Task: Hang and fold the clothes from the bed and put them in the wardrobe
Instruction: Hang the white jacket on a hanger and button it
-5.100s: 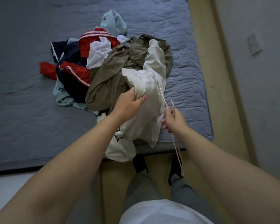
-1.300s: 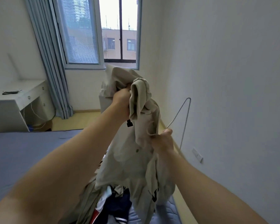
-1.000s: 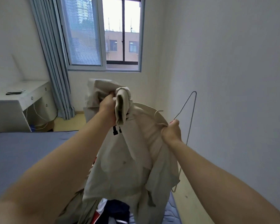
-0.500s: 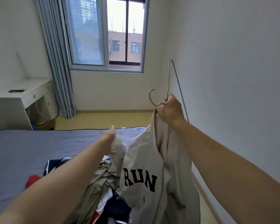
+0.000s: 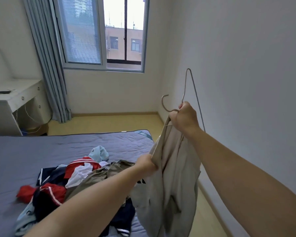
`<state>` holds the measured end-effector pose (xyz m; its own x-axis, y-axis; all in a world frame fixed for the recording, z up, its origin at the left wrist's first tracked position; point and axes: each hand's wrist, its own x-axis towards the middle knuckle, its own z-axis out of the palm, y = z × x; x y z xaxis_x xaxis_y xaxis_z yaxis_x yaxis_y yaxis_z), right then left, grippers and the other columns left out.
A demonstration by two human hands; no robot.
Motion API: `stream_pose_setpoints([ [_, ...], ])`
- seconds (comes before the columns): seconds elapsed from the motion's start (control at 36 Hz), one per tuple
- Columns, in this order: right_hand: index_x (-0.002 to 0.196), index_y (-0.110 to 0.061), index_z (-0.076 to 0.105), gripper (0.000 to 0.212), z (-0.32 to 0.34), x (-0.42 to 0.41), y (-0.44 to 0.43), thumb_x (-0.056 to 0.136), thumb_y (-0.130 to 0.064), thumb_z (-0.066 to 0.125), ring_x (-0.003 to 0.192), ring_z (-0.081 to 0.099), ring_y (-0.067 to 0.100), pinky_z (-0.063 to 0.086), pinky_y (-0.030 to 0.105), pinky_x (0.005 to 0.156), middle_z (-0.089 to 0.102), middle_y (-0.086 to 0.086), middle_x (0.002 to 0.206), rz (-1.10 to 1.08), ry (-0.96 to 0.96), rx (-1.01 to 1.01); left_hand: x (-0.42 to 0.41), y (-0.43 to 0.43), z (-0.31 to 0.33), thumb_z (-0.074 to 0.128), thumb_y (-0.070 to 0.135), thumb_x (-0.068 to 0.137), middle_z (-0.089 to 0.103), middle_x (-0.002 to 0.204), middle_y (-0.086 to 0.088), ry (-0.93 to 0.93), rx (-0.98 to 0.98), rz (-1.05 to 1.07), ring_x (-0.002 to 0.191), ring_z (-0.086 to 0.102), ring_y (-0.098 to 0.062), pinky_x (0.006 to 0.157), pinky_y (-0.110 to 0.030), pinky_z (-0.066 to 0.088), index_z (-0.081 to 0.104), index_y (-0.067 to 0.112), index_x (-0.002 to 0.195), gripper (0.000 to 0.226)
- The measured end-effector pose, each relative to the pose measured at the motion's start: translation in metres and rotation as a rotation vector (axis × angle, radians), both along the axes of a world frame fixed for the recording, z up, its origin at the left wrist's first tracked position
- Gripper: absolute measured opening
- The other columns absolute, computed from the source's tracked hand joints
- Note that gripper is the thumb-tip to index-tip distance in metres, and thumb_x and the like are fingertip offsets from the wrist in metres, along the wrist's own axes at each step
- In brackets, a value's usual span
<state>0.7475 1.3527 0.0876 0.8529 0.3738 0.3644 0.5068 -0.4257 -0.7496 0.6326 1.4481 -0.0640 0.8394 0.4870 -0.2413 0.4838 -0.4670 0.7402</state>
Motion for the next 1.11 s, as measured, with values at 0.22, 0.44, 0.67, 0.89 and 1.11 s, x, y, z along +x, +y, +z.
stream_pose_setpoints([
  [0.22, 0.076, -0.019, 0.044, 0.018, -0.004, 0.025, -0.050, 0.080, -0.019, 0.062, 0.060, 0.044, 0.013, 0.031, 0.027, 0.050, 0.048, -0.004, 0.074, -0.074, 0.004, -0.105, -0.007, 0.072, 0.014, 0.059, 0.014, 0.099, 0.072, 0.084, -0.011, -0.254, -0.483, 0.270, 0.067, 0.068, -0.020, 0.062, -0.029, 0.058, 0.069, 0.009, 0.097, 0.012],
  [0.44, 0.070, -0.019, 0.042, 0.021, -0.015, 0.046, -0.081, 0.080, -0.018, 0.061, 0.064, 0.044, 0.017, 0.031, 0.030, 0.057, 0.049, -0.002, 0.071, 0.005, 0.116, -0.216, 0.001, 0.114, 0.107, 0.068, 0.007, 0.082, 0.056, 0.056, -0.002, -0.385, -0.322, 0.131, 0.046, 0.050, -0.014, 0.041, -0.018, 0.040, 0.068, 0.014, 0.057, 0.027],
  [0.67, 0.070, -0.015, 0.047, 0.018, -0.051, 0.042, -0.077, 0.083, -0.013, 0.059, 0.059, 0.042, 0.018, 0.033, 0.031, 0.056, 0.047, 0.000, 0.066, 0.041, 0.258, -0.246, 0.005, 0.097, 0.144, 0.090, 0.044, 0.060, 0.067, 0.080, -0.014, -0.346, -0.468, 0.015, 0.067, 0.065, -0.025, 0.077, -0.041, 0.055, 0.074, 0.009, 0.080, 0.043],
  [0.89, 0.071, -0.016, 0.046, 0.018, -0.077, 0.024, -0.060, 0.086, -0.009, 0.052, 0.065, 0.053, 0.023, 0.040, 0.028, 0.060, 0.053, 0.004, 0.072, 0.242, 0.463, -0.382, 0.001, 0.099, 0.138, 0.079, 0.051, 0.079, 0.072, 0.076, -0.011, -0.220, -0.604, 0.159, 0.065, 0.072, -0.025, 0.062, -0.037, 0.059, 0.074, 0.009, 0.074, 0.042],
  [1.11, 0.079, -0.019, 0.046, 0.042, -0.084, -0.001, -0.027, 0.100, -0.055, 0.046, 0.046, 0.049, 0.013, 0.045, 0.023, 0.043, 0.043, 0.001, 0.069, 0.295, 0.560, -0.009, -0.006, 0.118, 0.107, 0.071, 0.045, 0.090, 0.069, 0.068, -0.010, -0.351, -0.503, 0.398, 0.057, 0.068, -0.021, 0.058, -0.030, 0.059, 0.065, 0.007, 0.084, 0.039],
])
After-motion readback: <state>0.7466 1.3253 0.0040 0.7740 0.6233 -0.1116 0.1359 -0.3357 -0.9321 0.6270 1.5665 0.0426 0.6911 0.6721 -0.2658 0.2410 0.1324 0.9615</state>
